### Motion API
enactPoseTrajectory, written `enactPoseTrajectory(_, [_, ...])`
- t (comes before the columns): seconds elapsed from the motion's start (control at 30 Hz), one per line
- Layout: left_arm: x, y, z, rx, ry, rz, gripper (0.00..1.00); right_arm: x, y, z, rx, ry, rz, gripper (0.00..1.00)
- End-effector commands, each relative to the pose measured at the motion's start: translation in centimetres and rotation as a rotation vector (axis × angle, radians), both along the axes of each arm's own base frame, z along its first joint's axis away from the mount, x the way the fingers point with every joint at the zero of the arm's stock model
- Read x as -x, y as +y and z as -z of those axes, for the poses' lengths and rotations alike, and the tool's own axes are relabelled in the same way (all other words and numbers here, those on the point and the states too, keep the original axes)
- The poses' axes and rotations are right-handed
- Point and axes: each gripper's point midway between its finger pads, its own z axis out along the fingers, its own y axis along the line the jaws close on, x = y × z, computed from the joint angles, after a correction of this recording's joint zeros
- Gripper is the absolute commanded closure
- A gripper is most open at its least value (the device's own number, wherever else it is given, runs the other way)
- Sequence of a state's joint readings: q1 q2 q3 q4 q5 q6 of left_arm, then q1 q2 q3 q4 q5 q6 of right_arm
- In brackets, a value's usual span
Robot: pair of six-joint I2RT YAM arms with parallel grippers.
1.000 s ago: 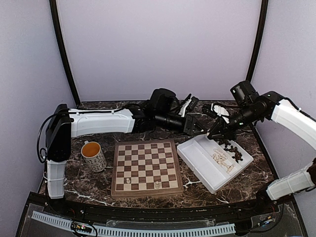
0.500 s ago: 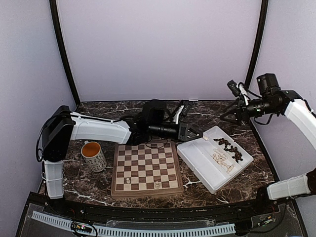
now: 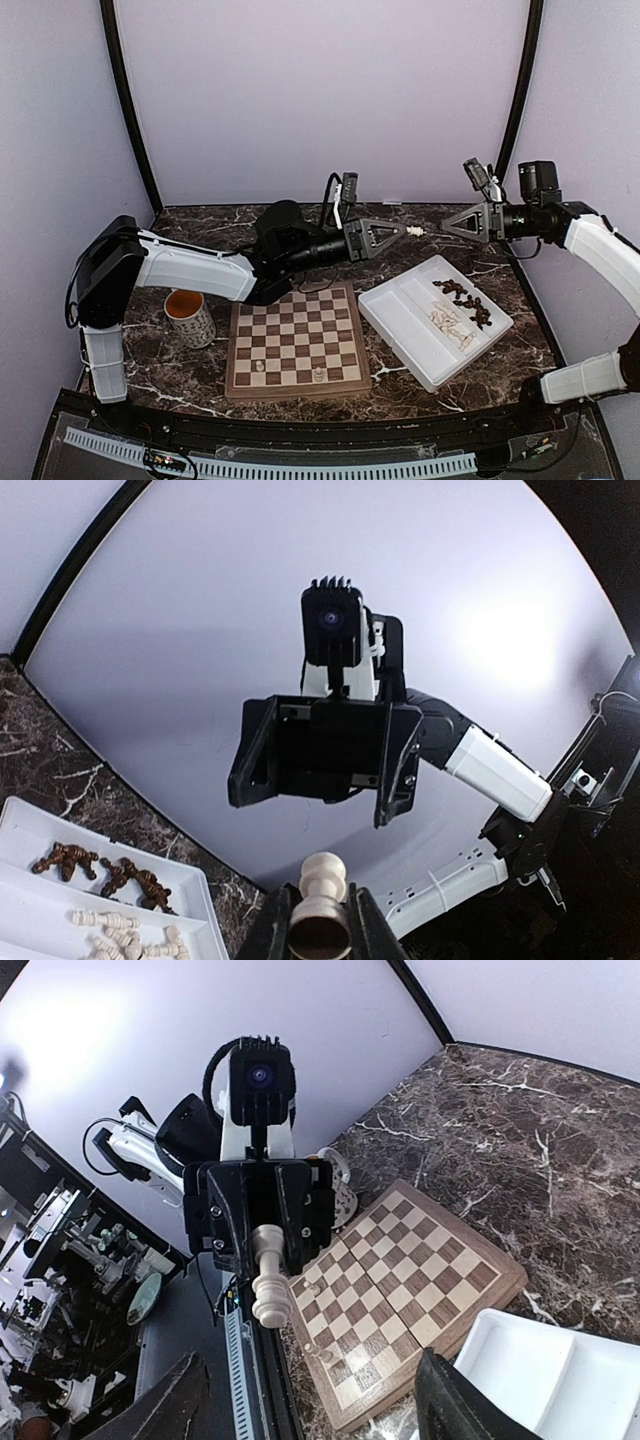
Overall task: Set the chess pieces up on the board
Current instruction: Pass from the left arm to the right
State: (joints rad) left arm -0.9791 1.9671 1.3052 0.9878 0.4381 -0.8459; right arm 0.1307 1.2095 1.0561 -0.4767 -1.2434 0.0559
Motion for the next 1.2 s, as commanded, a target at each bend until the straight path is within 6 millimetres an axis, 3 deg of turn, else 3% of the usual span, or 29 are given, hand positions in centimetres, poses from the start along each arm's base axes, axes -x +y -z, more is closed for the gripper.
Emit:
enactPoseTrajectory(0.0, [0.1, 1.2, -4.2, 0.144, -0.048, -0.023, 1.0, 0.9, 1.1, -1.9, -0.065, 0.016, -0.053, 0.29])
enactPoseTrajectory(0.67, [-0.1, -0.1, -3.8, 0.148, -0.024, 0.005, 1.0, 0.7, 4.4, -2.3, -0.063, 0.03, -0.158, 0.56])
enactPoseTrajectory(1.17, [-0.2, -0.5, -3.2, 0.139, -0.017, 0.008, 1.0, 0.3, 4.6, -2.4, -0.055, 0.008, -0.146, 0.82])
